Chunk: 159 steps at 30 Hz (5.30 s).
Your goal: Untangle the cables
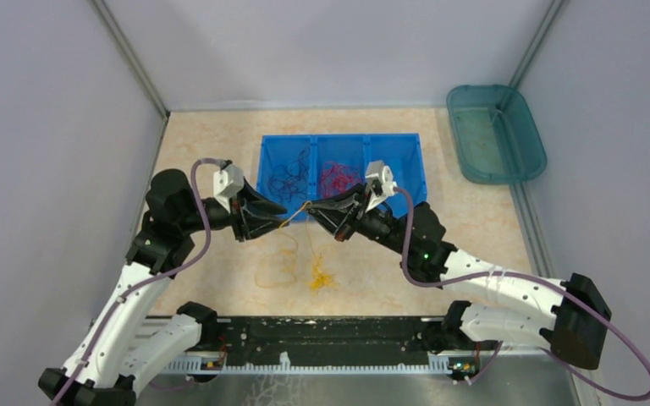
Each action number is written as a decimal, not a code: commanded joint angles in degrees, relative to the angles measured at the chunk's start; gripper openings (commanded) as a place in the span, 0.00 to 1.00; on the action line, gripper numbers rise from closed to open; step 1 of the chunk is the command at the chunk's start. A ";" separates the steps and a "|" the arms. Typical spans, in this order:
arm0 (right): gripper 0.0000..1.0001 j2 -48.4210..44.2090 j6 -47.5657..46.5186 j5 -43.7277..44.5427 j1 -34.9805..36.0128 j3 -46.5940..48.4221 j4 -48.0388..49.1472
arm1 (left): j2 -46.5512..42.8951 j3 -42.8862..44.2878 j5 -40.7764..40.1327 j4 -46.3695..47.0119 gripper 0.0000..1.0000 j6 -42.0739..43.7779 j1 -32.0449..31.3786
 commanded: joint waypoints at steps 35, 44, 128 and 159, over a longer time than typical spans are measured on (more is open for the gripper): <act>0.59 -2.06 0.58 1.11 3.41 -4.08 0.65 | 3.45 0.99 8.39 8.26 0.00 -9.73 -4.98; 0.61 0.17 -4.03 1.01 4.25 -4.92 -1.22 | 4.06 3.83 9.50 10.11 0.00 -13.50 -5.00; 0.32 29.52 -2.17 -15.48 8.70 6.28 4.16 | 20.29 68.41 -13.45 2.57 0.00 10.55 -4.66; 0.00 7.72 -11.05 -2.10 0.47 27.25 -21.54 | 2.12 15.14 -4.81 -7.41 0.00 7.64 -4.61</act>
